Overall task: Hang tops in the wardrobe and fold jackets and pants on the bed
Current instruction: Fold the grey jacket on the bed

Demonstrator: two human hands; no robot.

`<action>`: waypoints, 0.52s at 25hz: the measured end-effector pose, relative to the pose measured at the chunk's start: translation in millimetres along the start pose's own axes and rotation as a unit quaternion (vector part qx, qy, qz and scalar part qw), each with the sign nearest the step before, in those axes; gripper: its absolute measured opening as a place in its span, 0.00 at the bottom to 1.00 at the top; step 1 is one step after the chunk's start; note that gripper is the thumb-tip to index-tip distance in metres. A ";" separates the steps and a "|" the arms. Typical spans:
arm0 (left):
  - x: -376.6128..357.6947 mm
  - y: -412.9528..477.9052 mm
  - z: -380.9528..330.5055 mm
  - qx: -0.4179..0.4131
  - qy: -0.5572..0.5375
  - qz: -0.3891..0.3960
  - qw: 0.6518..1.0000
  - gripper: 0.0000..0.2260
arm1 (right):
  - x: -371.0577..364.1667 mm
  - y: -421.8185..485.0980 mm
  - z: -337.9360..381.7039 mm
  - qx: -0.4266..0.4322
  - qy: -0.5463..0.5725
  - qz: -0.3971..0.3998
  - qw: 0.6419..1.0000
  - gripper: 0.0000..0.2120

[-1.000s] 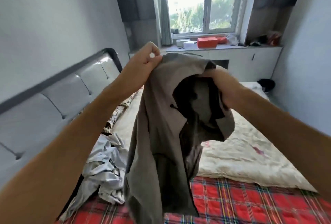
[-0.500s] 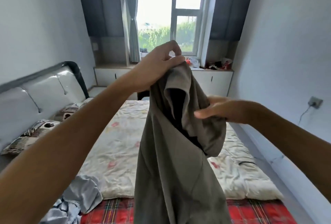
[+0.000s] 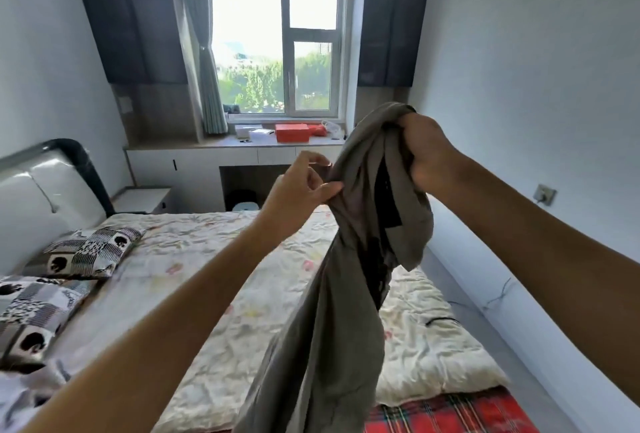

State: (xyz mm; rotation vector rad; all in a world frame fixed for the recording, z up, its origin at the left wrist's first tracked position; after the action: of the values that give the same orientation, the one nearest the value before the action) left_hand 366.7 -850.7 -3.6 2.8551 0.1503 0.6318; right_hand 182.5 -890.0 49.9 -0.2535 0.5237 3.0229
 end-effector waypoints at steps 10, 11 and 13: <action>-150.6 0.5 14.2 0.101 0.293 -0.189 0.932 0.12 | 65.6 72.8 34.0 0.046 0.220 0.057 0.973 0.15; -148.7 8.2 25.1 0.111 0.296 -0.210 0.925 0.09 | 76.3 78.4 39.5 0.067 0.218 0.063 0.972 0.15; -144.3 24.4 51.2 0.124 0.280 -0.230 0.924 0.04 | 92.8 89.6 49.4 0.089 0.221 0.086 0.967 0.18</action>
State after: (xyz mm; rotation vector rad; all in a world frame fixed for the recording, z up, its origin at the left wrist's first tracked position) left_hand 259.7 -904.7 -101.8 2.6093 1.0167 1.3666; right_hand 75.6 -954.3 109.2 -0.9274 0.8827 3.0529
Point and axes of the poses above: each hand's wrist, its own y-axis towards the middle knuckle, its own x-axis out of the back of the hand, z = x × y, the point moved 5 cm from there along y, towards the middle knuckle, and after that the axes turned 14 degrees about x, right-handed, at the moved point
